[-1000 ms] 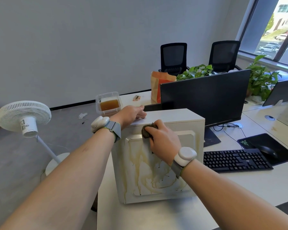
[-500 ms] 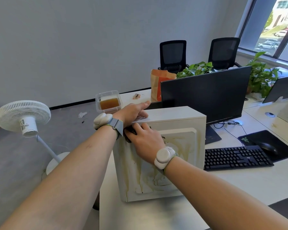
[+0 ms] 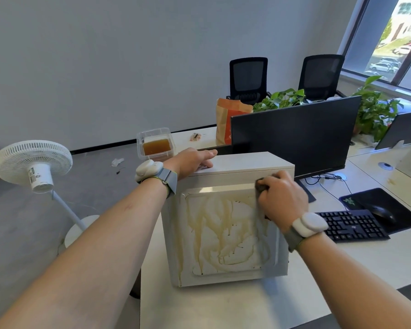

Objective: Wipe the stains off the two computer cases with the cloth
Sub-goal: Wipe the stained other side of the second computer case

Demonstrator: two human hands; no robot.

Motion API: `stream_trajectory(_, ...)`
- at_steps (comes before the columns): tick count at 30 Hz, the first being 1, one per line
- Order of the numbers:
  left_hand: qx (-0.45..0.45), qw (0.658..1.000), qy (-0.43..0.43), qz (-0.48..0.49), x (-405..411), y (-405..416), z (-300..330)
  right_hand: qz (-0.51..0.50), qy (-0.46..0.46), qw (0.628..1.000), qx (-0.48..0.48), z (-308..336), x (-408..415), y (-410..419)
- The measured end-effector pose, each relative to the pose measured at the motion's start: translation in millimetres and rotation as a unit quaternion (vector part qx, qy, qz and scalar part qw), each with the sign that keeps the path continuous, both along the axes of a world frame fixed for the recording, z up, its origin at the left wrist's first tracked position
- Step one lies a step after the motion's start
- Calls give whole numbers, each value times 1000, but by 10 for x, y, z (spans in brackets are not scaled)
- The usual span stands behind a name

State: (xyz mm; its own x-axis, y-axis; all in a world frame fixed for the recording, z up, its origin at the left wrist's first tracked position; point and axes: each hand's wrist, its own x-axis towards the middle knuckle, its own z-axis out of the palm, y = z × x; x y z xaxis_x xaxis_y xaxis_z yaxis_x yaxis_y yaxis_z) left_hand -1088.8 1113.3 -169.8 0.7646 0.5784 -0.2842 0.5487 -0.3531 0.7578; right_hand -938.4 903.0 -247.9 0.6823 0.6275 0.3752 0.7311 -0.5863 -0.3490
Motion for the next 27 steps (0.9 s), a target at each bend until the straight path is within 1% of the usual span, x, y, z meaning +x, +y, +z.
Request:
stream_trajectory(1, 4, 1000, 0, -2, 13, 14, -20, -38, 41, 998, 13, 11, 89, -40)
stream_trajectory(3, 16, 1000, 4, -11, 34, 33, -43, -73, 100, 991, 48, 3, 207, -100)
stream_trajectory(6, 40, 999, -2, -28, 63, 48, -75, -66, 101, 989, 87, -62, 105, -25)
stream_trajectory(9, 52, 998, 1, -22, 71, 23, -94, -27, 68, 994, 84, -115, -215, 230)
stream_trajectory(10, 73, 997, 2, -24, 73, 21, -103, -5, 54, 995, 78, -117, -333, 322)
stream_trajectory(13, 84, 996, -8, -17, 78, 80, -142, 92, -4, 994, 59, -39, -592, 530)
stream_trajectory(15, 139, 989, 2, -50, 75, 94, -158, 152, -32, 987, 41, 37, -606, 567)
stream_trajectory(17, 195, 978, 22, -69, 60, 77, -164, 177, -36, 983, 33, 92, -438, 516)
stream_trajectory(18, 210, 975, 18, -68, 46, 72, -172, 173, -41, 983, 35, 94, -324, 455)
stream_trajectory(20, 210, 976, 9, -62, 32, 72, -201, 121, -47, 989, 69, 40, -35, 258)
stream_trajectory(22, 176, 984, -7, -38, 26, 54, -186, 50, -15, 991, 121, -77, 283, 27)
stream_trajectory(23, 155, 987, -16, -27, 30, 31, -184, 25, 5, 991, 128, -132, 412, -85)
stream_trajectory(25, 148, 988, -12, -38, 32, -10, -158, 5, 29, 994, 105, -194, 564, -268)
stream_trajectory(27, 133, 990, -7, -40, 32, -9, -161, 9, 40, 995, 93, -215, 599, -373)
